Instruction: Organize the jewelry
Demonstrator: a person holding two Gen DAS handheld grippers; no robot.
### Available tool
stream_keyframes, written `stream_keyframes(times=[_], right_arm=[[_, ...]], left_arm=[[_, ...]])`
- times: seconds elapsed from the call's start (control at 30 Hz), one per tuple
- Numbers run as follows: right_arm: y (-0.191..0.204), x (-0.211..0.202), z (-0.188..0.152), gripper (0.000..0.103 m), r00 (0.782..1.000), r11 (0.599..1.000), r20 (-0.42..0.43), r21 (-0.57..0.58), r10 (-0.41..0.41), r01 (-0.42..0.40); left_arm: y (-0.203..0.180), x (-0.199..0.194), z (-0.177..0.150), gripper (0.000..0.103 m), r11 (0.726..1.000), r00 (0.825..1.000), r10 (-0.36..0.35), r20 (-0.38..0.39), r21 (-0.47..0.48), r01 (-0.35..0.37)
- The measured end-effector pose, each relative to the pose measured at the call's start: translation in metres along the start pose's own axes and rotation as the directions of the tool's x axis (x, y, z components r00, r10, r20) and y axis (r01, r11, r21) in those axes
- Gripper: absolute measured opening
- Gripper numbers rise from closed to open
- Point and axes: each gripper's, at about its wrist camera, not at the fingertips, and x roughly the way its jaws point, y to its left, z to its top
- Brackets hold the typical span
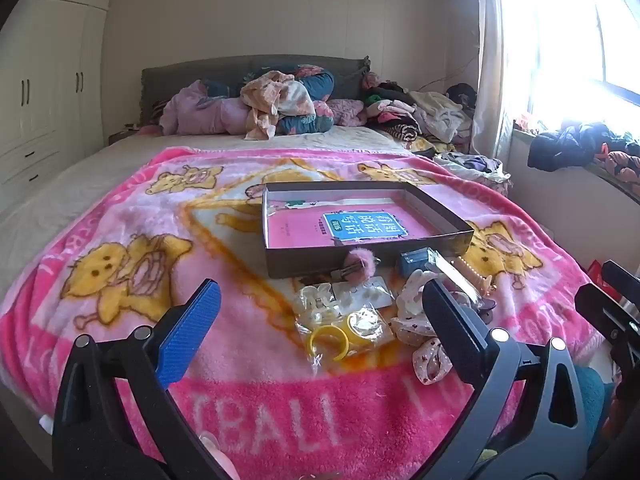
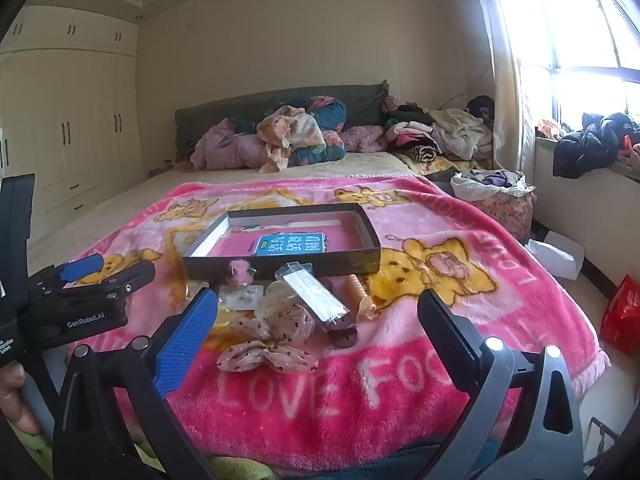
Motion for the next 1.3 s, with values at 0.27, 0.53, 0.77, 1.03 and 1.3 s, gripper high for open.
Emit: stream_keyframes(times=[0.27, 0.53, 0.77, 1.03, 1.3], right_arm=[[0.0012, -0.0034, -0.0018, 0.097, 1.000, 1.000, 0.013, -0.001, 0.000, 0.000], [0.0021, -0.0027, -0.0040, 0.097, 1.000, 1.000, -0.005, -0.004, 0.007, -0.007], [0.0002, -0.0023, -0.0030, 0.097, 1.000, 1.000, -0.004, -0.003, 0.011, -0.011], [0.0009, -0.0038, -0.0033, 0.097, 1.000, 1.000, -0.005, -0.004, 0.010, -0.010], [0.0026, -0.0026, -0.0033, 0.097, 1.000, 1.000, -0.003, -0.003, 0.010, -0.010]], left_arm=[[0.0000, -0.0006, 0.0003, 0.093, 1.000, 1.000, 0.000, -0.006, 0.001, 0.000], [0.0002, -0.0003, 0.0002, 0.093, 1.000, 1.000, 0.001, -0.009, 0.001, -0.001], [0.0000, 0.0004, 0.0001, 0.093, 1.000, 1.000, 0.000, -0.010, 0.001, 0.000], [0.0001, 0.0003, 0.0001, 0.093, 1.000, 1.000, 0.000, -0.009, 0.002, 0.000], [-0.0001, 0.0005, 0.0001, 0.093, 1.000, 1.000, 0.002, -0.009, 0.002, -0.002]])
